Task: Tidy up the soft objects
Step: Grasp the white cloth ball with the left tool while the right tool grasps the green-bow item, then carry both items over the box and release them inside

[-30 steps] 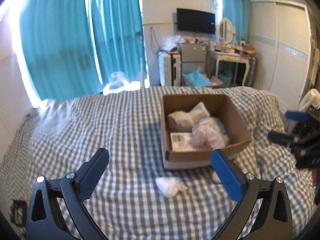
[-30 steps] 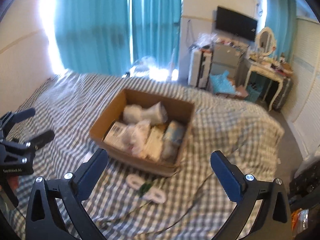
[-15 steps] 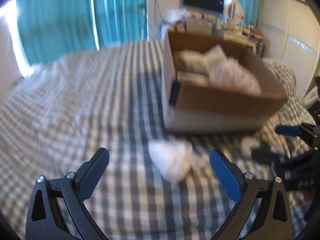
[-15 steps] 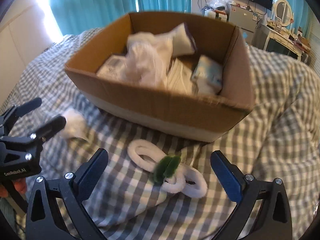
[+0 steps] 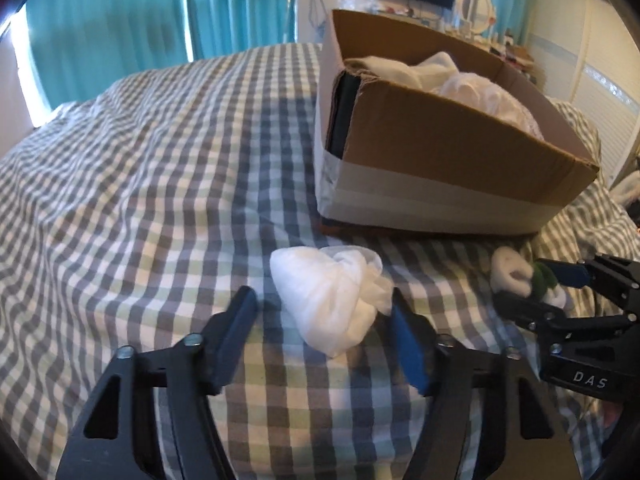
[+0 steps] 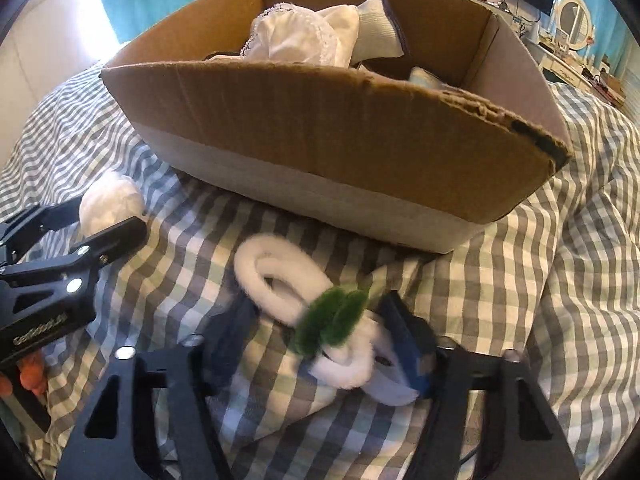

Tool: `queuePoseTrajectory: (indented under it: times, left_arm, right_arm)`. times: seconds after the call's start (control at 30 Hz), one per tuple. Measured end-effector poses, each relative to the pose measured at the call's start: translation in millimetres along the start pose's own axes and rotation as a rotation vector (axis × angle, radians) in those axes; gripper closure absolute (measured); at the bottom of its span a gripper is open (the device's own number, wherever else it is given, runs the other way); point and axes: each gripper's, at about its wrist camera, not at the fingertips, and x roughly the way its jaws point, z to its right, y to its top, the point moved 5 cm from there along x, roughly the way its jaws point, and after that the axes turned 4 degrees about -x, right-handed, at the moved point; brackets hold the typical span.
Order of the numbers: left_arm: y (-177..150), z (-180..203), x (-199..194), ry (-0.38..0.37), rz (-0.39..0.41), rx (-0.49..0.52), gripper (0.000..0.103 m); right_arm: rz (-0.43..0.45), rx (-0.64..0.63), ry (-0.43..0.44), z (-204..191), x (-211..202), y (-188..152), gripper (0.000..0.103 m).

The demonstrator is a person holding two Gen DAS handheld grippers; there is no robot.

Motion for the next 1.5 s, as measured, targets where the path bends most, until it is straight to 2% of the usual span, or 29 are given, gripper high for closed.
queuePoseTrajectory:
  times: [0.03,0.27,0.43,0.6,0.73,1.17,1.3,1.5]
  left_arm:
    - [0,1,-1,-0.011,0.003,0.002,0.060]
    - [0,1,-11,-0.024,0.031,-0.012,0.070]
    - [-2,8,-21,-0.035,0.052,0.013,0.080]
    - [-4,18,-36,-0.025,0.074,0.060,0.080]
    - [-7,23,-54,-0.043,0.083,0.046,0.080]
    - [-2,64,-127,-0.095,0.149,0.105,0.080]
    - [6,75,-143,-0.115,0.169,0.116,0.080]
    - [37,83,-159,-0.143,0.222,0.108,0.080]
  right_arm:
    - [0.002,0.000,-0.003,0,0,0,0.045]
    - [0.053,-0.011,-0.017,-7,-12,-3,0.060]
    - [0.084,-0.030,-0.012,-13,-24,-8,0.063]
    - [0.100,-0.036,0.000,-15,-35,-17,0.066]
    - [0.126,-0.044,0.005,-14,-52,-17,0.067]
    - [0.256,-0.066,0.006,-20,-138,-7,0.067]
    - [0.308,-0.067,0.006,-20,-170,2,0.067]
    - [0.383,-0.063,-0.004,-10,-214,25,0.067]
